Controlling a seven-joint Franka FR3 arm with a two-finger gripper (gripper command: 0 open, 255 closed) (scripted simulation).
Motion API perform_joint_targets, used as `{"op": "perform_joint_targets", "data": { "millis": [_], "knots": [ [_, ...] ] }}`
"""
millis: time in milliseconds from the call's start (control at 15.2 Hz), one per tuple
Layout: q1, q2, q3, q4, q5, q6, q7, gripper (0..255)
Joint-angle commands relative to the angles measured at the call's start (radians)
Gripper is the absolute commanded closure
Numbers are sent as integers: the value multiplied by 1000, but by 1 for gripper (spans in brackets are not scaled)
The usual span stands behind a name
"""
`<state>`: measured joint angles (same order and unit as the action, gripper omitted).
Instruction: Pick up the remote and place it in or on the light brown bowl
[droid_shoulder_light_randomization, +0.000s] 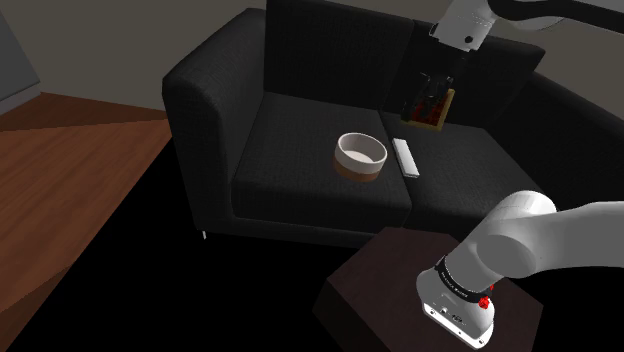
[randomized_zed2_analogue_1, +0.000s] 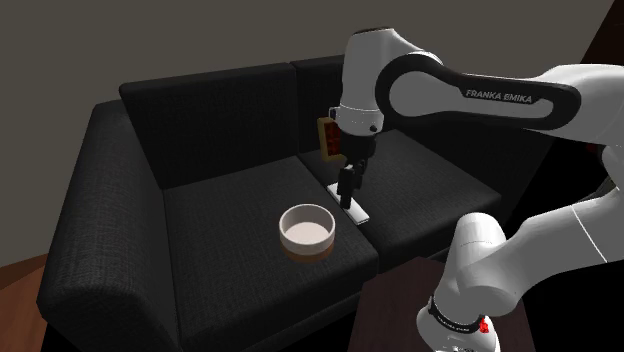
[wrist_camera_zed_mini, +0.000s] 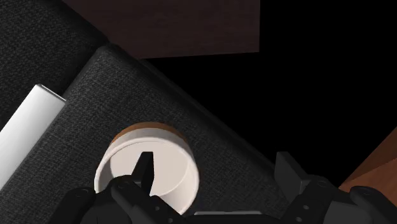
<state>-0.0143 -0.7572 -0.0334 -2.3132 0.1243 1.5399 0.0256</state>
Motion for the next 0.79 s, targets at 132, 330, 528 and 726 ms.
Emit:
{"op": "perform_joint_targets", "data": {
  "millis": [132,330,528,726],
  "knots": [
    [-21,13,-14,-38,-22,54,-3,0],
    [-54,38,-36,-90,-55,138,-7,0],
    [-88,73,-60,-133,-87,223,-9,0],
    [-123,116,-86,-168,-117,310,-9,0]
  ]
}}
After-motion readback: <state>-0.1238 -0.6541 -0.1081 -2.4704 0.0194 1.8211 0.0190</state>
